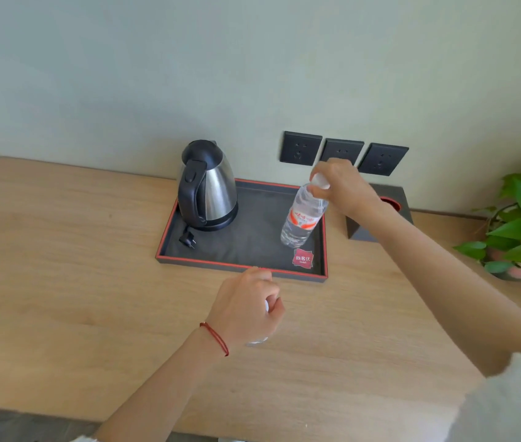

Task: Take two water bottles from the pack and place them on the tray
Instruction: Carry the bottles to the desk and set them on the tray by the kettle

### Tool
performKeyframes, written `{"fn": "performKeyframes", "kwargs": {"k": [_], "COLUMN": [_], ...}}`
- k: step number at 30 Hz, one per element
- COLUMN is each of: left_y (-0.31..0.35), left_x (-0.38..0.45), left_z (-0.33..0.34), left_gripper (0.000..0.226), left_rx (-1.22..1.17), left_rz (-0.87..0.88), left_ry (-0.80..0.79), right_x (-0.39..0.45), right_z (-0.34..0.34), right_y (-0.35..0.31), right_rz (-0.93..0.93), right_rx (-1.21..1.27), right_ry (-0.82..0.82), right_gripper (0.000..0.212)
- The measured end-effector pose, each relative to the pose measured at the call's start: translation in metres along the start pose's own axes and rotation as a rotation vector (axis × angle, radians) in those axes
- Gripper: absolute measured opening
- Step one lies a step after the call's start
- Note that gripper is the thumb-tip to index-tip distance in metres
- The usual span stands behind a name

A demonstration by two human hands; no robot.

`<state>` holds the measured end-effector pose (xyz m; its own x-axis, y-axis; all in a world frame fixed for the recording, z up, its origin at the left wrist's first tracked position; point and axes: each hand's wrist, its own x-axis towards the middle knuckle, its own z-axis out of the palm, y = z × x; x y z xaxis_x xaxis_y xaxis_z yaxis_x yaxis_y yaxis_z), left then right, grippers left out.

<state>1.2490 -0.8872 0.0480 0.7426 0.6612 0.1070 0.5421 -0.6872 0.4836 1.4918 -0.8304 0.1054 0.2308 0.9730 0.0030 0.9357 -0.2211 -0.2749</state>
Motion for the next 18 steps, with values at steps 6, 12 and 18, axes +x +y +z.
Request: {"fn": "performKeyframes", "kwargs": {"k": [6, 12, 18], "left_y": [-0.001, 0.0, 0.0], "left_x": [0.001, 0.001, -0.001], "left_z": [0.0, -0.002, -0.002], "left_gripper": [0.035, 0.026, 0.029], "left_rx": [-0.013, 0.016, 0.012], "left_rz": [0.016, 0.002, -0.002], "left_ry": [0.036, 0.014, 0.029], "right_x": [0.056, 0.092, 0.105], "right_z": [0.015, 0.013, 0.014], "right_y": [0.014, 0.02, 0.024], "right_rz": [0.068, 0.077, 0.084], "right_rx": [-0.005, -0.04, -0.064], "right_ry": [0.014, 0.053, 0.063], "right_gripper": [0.028, 0.027, 0.028]}}
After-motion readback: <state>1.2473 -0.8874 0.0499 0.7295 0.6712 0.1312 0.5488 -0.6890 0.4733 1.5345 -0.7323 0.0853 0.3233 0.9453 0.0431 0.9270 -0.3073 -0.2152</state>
